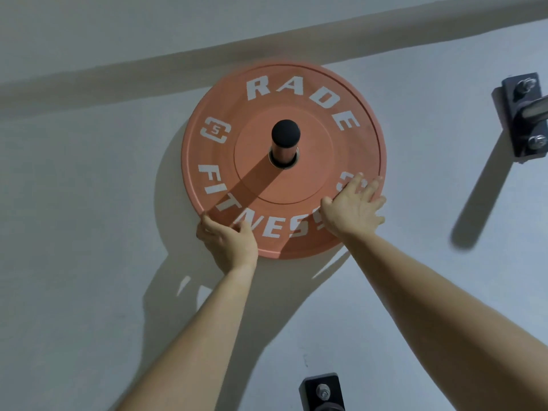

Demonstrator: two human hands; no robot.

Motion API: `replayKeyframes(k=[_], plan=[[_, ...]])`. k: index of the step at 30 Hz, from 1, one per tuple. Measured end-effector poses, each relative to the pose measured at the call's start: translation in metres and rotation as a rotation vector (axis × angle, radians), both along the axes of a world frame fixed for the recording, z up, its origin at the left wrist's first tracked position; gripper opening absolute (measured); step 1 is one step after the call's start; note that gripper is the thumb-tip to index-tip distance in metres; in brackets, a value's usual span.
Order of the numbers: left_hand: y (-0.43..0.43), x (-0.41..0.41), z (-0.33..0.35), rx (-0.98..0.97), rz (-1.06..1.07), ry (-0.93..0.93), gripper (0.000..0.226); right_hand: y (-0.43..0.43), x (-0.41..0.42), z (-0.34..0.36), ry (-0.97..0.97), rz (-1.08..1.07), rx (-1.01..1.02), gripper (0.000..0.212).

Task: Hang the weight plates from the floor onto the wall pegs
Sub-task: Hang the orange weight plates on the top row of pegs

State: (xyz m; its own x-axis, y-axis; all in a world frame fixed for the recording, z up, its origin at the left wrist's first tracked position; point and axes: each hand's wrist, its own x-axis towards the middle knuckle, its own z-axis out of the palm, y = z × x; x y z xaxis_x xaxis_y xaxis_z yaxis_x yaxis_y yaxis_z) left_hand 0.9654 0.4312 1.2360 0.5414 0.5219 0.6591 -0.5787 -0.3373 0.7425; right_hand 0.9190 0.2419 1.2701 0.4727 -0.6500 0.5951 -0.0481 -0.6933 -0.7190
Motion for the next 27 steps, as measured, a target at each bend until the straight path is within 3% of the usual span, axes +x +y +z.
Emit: replayKeyframes(k=[3,11,16,20,23,27], plan=[[-0.005,-0.007,0.0,-0.085,-0.032,0.071,0.076,0.003,-0.005,0.009,-0.005,0.082,0.112,0.089],[0.039,-0.003,0.071,-0.03,-0.053,0.109,0.084,-0.039,-0.024,0.031,-0.124,0.247,0.112,0.097],[0.048,-0.005,0.083,0.094,-0.037,0.159,0.094,-0.064,-0.038,0.04,-0.321,0.442,0.239,0.068],[0.048,-0.003,0.06,0.151,-0.03,0.181,0.096,-0.07,-0.04,0.044,-0.305,0.517,0.237,0.061],[0.045,-0.004,0.051,0.134,-0.058,0.197,0.097,-0.077,-0.032,0.04,-0.203,0.441,0.042,0.079],[0.042,-0.004,0.049,0.118,-0.083,0.221,0.101,-0.072,-0.028,0.03,-0.057,0.365,-0.037,0.112]])
